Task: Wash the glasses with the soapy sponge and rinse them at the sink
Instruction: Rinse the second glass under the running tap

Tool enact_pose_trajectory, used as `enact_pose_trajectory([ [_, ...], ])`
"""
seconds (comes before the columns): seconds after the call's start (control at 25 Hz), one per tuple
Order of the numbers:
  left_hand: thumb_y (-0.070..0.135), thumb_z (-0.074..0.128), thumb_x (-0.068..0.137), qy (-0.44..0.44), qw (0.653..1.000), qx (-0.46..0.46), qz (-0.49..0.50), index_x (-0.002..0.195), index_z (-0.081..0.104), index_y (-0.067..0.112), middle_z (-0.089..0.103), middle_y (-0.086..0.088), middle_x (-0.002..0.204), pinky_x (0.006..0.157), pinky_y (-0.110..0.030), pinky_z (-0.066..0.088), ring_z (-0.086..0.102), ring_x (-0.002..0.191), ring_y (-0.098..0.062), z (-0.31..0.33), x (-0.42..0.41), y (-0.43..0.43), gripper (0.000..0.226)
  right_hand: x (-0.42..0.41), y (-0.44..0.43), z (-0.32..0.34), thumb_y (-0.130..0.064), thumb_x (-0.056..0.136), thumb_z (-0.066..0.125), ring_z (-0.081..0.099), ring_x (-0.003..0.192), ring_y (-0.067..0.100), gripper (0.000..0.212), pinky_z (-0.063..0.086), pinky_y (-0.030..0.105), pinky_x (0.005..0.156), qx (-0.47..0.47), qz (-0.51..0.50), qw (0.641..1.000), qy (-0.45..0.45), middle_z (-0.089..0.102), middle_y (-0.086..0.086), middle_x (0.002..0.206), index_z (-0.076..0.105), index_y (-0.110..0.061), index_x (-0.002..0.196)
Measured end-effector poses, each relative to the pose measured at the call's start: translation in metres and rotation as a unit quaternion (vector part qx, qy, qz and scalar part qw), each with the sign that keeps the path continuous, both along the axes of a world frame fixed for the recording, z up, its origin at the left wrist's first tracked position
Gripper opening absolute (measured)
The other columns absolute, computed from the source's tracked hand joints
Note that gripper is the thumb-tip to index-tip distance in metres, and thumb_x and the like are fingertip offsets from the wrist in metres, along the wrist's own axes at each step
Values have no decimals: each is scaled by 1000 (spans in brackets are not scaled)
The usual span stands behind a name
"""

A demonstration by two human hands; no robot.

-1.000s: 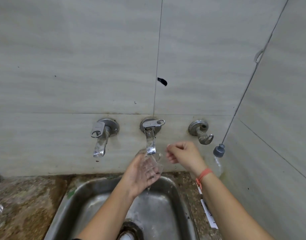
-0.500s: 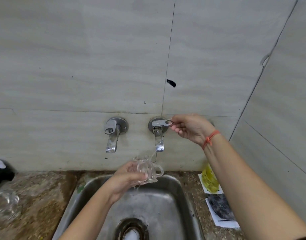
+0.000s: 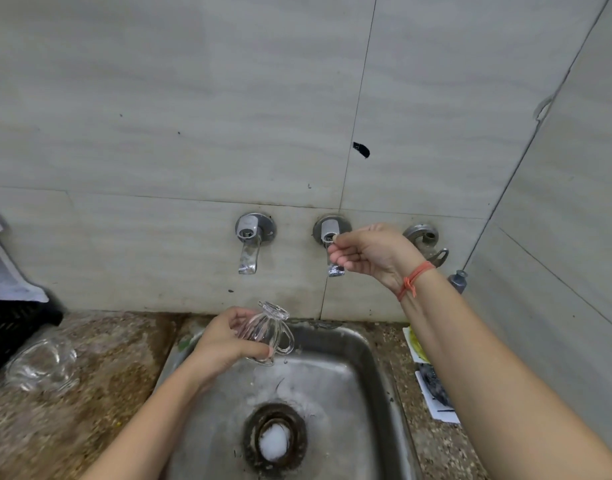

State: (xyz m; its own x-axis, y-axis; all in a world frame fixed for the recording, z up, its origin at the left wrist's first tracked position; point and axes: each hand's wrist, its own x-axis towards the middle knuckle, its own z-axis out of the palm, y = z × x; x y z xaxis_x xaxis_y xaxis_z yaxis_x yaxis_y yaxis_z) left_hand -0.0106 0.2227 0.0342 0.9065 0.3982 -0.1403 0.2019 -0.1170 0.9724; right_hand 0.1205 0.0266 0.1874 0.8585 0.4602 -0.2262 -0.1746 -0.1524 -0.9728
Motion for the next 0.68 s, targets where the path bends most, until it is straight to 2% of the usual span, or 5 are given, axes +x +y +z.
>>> enact_pose_trajectory([
  [0.24, 32, 84, 22, -12, 997, 72, 9, 103, 62, 18, 67, 0, 104, 74, -14, 45, 63, 94, -14, 13, -25, -3, 84, -30, 3, -29, -9, 88, 62, 50, 36, 6, 26, 44, 17, 40, -26, -50, 991, -121, 60, 4, 48, 64, -3, 63],
  [0.36, 31, 84, 25, -8, 994, 108, 3, 105, 59, 18, 64, 3, 103, 71, -12, 43, 61, 92, -10, 19, -39, -6, 85, -54, 6, -70, -13, 78, 76, 53, 45, 12, 21, 46, 25, 49, -64, -36, 982, -175, 63, 6, 54, 65, -12, 60],
  [0.44, 31, 82, 25, -15, 993, 118, -1, 104, 59, 18, 65, 2, 102, 70, -11, 44, 62, 89, -9, 24, -48, -10, 83, -71, 10, -88, -15, 70, 84, 58, 60, 14, 16, 51, 29, 63, -73, 20, 982, -173, 68, 10, 70, 69, -11, 75],
  [0.56, 27, 84, 26, -23, 991, 129, -11, 103, 60, 18, 66, 0, 100, 69, -8, 45, 61, 82, -5, 30, -59, -16, 81, -90, 16, -94, -9, 68, 84, 59, 77, 6, 46, 51, 14, 74, -71, 108, 982, -141, 64, -2, 87, 64, -4, 110],
  [0.68, 22, 87, 32, -13, 986, 164, -27, 103, 60, 23, 66, 3, 101, 77, -18, 50, 62, 88, -9, 35, -70, -18, 76, -101, 17, -94, -6, 68, 84, 59, 83, 6, 56, 52, 17, 80, -67, 155, 976, -139, 64, -6, 92, 61, -4, 119],
])
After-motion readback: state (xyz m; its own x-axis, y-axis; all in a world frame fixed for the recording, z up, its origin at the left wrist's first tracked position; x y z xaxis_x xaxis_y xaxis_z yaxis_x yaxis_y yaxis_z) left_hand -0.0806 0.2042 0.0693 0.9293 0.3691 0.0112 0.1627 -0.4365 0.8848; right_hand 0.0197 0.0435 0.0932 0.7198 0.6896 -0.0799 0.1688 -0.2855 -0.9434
